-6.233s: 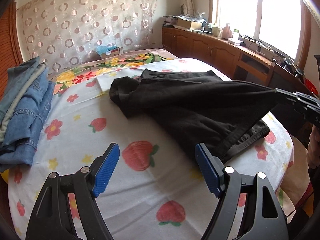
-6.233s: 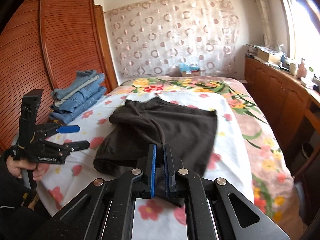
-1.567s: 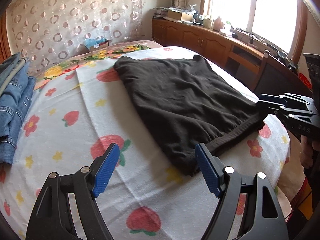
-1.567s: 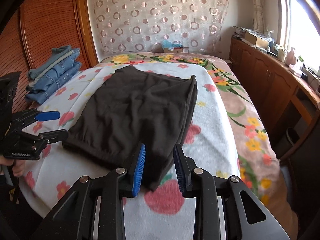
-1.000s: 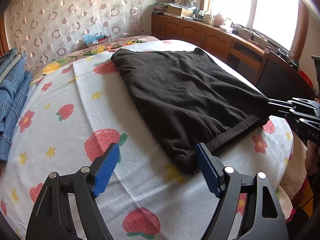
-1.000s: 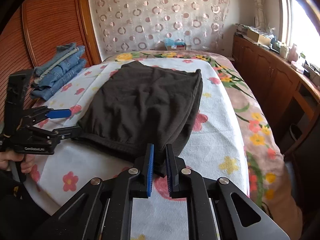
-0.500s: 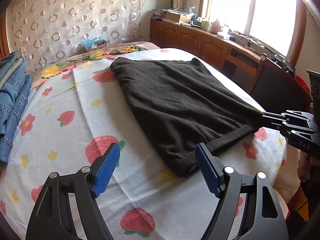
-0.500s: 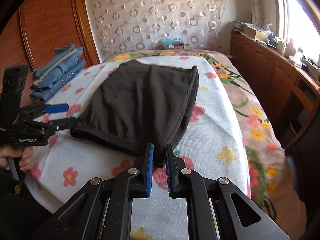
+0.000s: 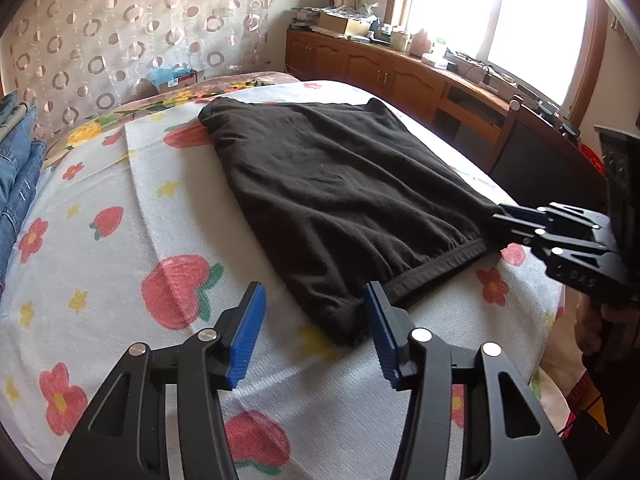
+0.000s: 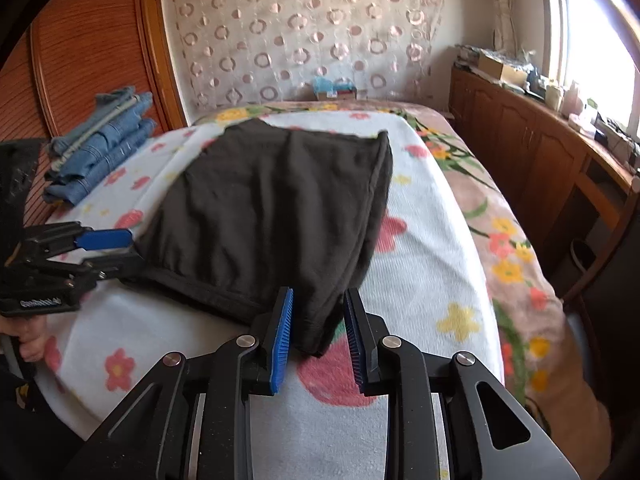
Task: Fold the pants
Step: 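Open the right tool and smooth the folded pants' edge, then close the left tool on the black pants' hem end while the right tool grasps beside it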
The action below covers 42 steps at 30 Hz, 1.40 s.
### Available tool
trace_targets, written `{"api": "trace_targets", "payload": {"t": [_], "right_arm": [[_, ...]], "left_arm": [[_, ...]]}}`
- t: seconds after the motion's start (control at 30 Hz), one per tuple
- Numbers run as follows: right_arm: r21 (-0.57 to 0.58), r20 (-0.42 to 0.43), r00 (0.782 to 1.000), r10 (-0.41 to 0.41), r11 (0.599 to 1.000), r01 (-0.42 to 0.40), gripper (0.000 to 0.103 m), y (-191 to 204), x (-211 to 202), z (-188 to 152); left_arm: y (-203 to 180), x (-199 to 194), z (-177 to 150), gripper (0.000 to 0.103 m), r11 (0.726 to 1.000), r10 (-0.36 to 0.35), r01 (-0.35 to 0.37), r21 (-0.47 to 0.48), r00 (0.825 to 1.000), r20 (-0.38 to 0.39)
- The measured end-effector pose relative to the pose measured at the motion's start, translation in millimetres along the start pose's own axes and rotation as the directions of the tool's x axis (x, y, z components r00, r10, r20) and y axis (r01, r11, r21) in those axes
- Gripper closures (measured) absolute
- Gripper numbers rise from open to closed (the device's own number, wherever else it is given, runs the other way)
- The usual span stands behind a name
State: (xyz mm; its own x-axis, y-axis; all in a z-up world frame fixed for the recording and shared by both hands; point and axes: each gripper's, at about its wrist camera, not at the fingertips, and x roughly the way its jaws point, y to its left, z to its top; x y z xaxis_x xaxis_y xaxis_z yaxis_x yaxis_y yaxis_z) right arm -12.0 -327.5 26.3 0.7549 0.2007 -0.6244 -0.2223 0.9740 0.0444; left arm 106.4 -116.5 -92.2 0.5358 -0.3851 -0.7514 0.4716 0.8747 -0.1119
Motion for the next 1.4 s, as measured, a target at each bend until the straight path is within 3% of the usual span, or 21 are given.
{"api": "trace_targets", "payload": {"t": [0.17,0.23,0.33,0.47,0.87,0.97,1.03,1.3,1.37,1.4], "right_arm": [[0.028,-0.008,1.000,0.003,1.000,-0.003,0.063,-7,4,-1],[0.041,-0.009,1.000,0.010,0.999,-0.010,0.061,-10,5,1],[0.045,-0.006,1.000,0.017,0.999,-0.016,0.061,-13,5,2],[0.054,-0.008,1.000,0.023,0.998,-0.023,0.061,-16,5,1],[0.045,-0.003,0.999,0.034,0.998,-0.034,0.061,-15,6,0],[0.039,0.002,0.999,0.035,0.999,-0.035,0.062,-15,7,-1],[0.039,0.003,0.999,0.037,0.999,-0.037,0.062,-15,7,-2],[0.029,0.011,0.999,0.034,0.999,-0.035,0.062,-14,7,-4],[0.027,0.012,0.999,0.035,0.999,-0.036,0.062,-13,7,-4],[0.027,0.012,0.999,0.036,0.999,-0.037,0.062,-14,7,-4]], "left_arm": [[-2,-1,-1,0.069,0.999,-0.032,0.032,0.008,0.999,0.008],[-5,-3,-1,0.084,0.999,-0.045,0.045,0.015,0.999,0.009],[-8,-8,-1,0.097,0.999,-0.032,0.032,0.026,0.999,0.023],[-1,-20,1,0.098,1.000,-0.030,0.030,0.001,0.998,0.052],[8,-13,-2,0.098,0.999,-0.014,0.014,-0.033,1.000,0.020],[11,-12,0,0.080,0.999,-0.013,0.014,-0.048,1.000,0.013],[11,-12,1,0.062,0.999,-0.001,0.002,-0.049,1.000,0.012],[16,-11,5,0.059,0.998,0.004,-0.003,-0.068,1.000,0.006],[17,-14,6,0.046,0.997,0.002,-0.001,-0.073,1.000,0.017],[18,-16,6,0.033,0.997,0.001,0.001,-0.077,1.000,0.024]]}}
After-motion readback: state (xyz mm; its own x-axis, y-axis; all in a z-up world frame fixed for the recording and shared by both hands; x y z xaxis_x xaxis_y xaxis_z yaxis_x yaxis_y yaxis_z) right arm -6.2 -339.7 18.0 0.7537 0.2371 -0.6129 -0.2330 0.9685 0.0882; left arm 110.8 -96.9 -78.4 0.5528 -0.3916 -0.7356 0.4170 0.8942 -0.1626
